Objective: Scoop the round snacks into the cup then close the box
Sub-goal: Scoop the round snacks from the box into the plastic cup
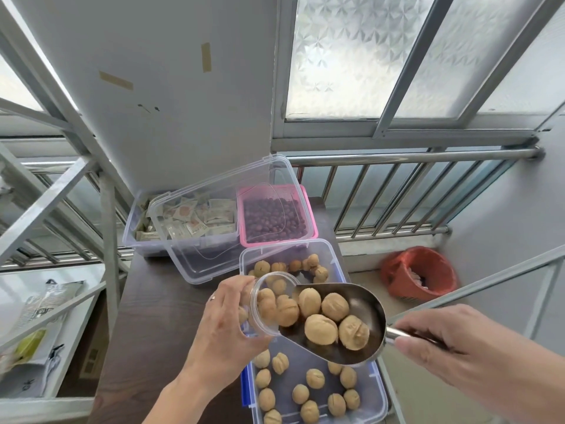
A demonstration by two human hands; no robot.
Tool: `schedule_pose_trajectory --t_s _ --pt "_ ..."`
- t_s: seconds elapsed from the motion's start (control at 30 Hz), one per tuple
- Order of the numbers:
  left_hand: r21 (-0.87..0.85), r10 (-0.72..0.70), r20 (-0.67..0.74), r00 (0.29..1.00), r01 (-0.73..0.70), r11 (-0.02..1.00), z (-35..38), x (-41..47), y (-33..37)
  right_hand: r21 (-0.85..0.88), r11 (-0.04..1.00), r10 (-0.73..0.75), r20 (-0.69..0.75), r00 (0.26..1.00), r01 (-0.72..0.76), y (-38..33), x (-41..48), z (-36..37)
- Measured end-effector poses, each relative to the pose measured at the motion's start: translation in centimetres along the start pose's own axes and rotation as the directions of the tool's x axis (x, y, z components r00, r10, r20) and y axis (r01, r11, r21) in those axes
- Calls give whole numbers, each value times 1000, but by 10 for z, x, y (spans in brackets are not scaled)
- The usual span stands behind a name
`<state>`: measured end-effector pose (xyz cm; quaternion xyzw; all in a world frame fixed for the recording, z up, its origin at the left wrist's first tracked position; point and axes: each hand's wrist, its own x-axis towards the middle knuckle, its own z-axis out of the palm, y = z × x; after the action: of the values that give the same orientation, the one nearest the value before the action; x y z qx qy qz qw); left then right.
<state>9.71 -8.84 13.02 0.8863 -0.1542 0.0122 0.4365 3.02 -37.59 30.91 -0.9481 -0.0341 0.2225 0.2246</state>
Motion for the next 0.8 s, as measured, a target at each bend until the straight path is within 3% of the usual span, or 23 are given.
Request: schedule_pose_trajectory --t_s 0.33,0.47,0.57,0.63,0.73,0.8 --pt "-31 -1 -24 1000 1 1000 4 -4 -4 -289 956 61 13 998 -55 -29 -2 -23" --pt "-58 -2 -15 1000 1 998 3 -5 -7 -286 957 52 2 999 -50 -32 -6 -30" --pt "-75 -6 -35 999 3 997 0 -6 -9 -140 984 109 -23 994 -111 -24 -11 -35" --pt "-97 -23 -69 997 16 995 -3 -7 -11 79 990 121 -33 992 -118 -12 -13 -31" --pt "-128 -78 -132 988 61 990 -6 -10 -16 466 860 234 1 972 -208 4 -9 -1" --pt "-139 -117 -171 978 93 986 -7 -11 -19 538 787 316 72 946 -303 22 6 46"
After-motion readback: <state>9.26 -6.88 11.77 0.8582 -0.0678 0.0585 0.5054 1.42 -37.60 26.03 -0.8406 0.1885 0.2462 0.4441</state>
